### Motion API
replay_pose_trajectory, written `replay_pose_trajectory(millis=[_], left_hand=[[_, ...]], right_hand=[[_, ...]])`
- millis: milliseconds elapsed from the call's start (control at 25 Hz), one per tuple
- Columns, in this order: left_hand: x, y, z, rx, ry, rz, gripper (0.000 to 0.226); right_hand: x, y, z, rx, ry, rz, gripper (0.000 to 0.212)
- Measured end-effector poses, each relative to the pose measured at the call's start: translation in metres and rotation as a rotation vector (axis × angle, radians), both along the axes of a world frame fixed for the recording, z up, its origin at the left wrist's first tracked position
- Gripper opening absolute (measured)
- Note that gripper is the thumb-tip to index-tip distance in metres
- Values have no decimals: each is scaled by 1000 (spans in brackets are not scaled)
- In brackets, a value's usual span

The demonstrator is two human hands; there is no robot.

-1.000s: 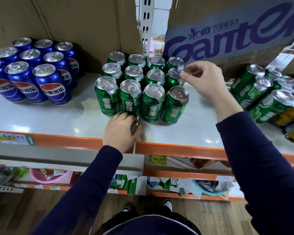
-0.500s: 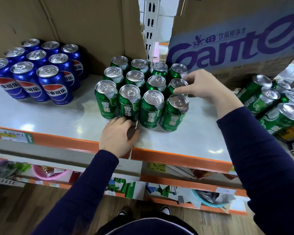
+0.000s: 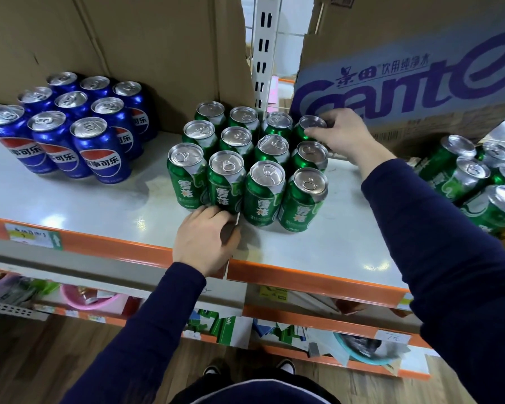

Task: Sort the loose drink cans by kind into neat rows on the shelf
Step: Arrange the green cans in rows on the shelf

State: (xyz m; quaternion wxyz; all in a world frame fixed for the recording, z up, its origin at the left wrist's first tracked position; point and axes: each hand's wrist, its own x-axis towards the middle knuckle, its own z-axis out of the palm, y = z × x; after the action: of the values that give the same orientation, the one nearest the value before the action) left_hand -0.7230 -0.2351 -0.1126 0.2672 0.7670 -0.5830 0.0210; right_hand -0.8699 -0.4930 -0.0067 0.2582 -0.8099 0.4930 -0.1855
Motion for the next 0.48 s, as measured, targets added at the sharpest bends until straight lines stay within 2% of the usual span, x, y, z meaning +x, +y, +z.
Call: replay_pose_trajectory(millis=[200,400,480], left_hand=[[0,1,2,-3,-4,3,30],[0,1,1,5,7,-2,30],[1,1,1,17,-3,-8,27]], right_hand=[[-13,-2,7,142,-84,148,27],[-8,4,-2,294,-241,67,45],[-10,10,-6,298,-331,32,32]])
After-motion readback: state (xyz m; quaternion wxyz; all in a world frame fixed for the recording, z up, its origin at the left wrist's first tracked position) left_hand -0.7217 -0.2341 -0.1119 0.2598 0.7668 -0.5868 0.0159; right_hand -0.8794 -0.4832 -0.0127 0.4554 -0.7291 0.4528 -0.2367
